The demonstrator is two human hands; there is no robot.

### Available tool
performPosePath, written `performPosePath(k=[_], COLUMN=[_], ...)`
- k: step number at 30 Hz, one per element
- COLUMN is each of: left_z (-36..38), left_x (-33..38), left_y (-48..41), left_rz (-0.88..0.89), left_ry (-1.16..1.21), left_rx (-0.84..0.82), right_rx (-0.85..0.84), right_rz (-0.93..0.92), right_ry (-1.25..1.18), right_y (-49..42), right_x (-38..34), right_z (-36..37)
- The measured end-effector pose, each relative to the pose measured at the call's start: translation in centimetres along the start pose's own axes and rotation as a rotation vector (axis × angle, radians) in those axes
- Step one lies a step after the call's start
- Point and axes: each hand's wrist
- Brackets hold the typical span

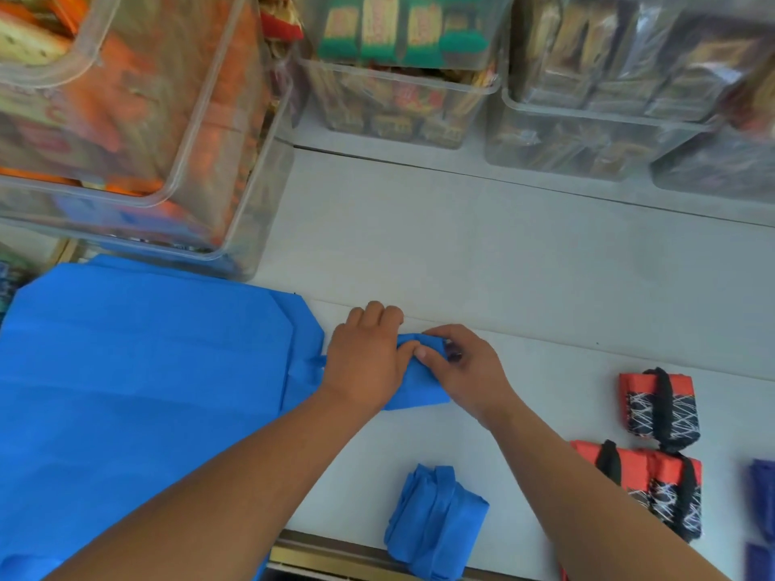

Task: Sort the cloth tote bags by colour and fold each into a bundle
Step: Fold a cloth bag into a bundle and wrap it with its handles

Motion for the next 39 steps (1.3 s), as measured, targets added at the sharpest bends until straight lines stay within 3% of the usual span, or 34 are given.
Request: performPosePath(k=[4, 10, 17, 26, 28, 30, 31, 34, 36, 39], left_z=[1.4, 3.6, 4.7, 4.0, 4.1, 4.4, 4.4, 3.5, 2.7, 2.9], left_x=[-0.9, -2.4, -2.2, -3.0, -3.0, -3.1, -3.1, -3.1, -3.7, -6.2], left_y=[3.1, 4.7, 5.1, 4.6, 4.6, 4.5, 4.3, 4.1, 4.6, 6.5], left_rz=[0.219, 0.177, 0.162, 0.224, 0.213, 0.201, 0.203, 0.225, 0.229, 0.200], left_ry=[-0.099, -0.162, -0.165, -0.084, -0.058, -0.012, 0.020, 0.196, 0.334, 0.345], left_rx=[0.039, -0.148, -0.198, -0.306, -0.297, -0.281, -0.282, -0.293, -0.264, -0.147], right_rx=[0.112, 0.126, 0.374, 0.316, 0.285, 0.118, 0.019, -0.158, -0.170, -0.138], right_rz=[-0.111, -0.364, -0.233, -0.177, -0.316, -0.489, -0.492, -0.294, -0.245, -0.243], right_ry=[0.082, 0.303, 0.833, 0.943, 0.900, 0.766, 0.710, 0.661, 0.713, 0.867], right_y=[-0.5, -1.0, -0.5, -0.7, 0.0, 0.8, 1.2, 2.1, 1.9, 1.7], right_x=[1.1, 2.8, 3.9, 3.3, 2.6, 1.9, 1.5, 1.2, 1.4, 1.9], right_z=[1.3, 2.0, 2.5, 2.3, 2.2, 2.6, 3.0, 4.1, 4.3, 4.8])
Point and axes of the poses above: each hand's wrist, its own y-axis away from the middle knuckle, its own z-axis out of the palm, x = y × z, and after that the axes turned 4 degrees about -x, right-handed
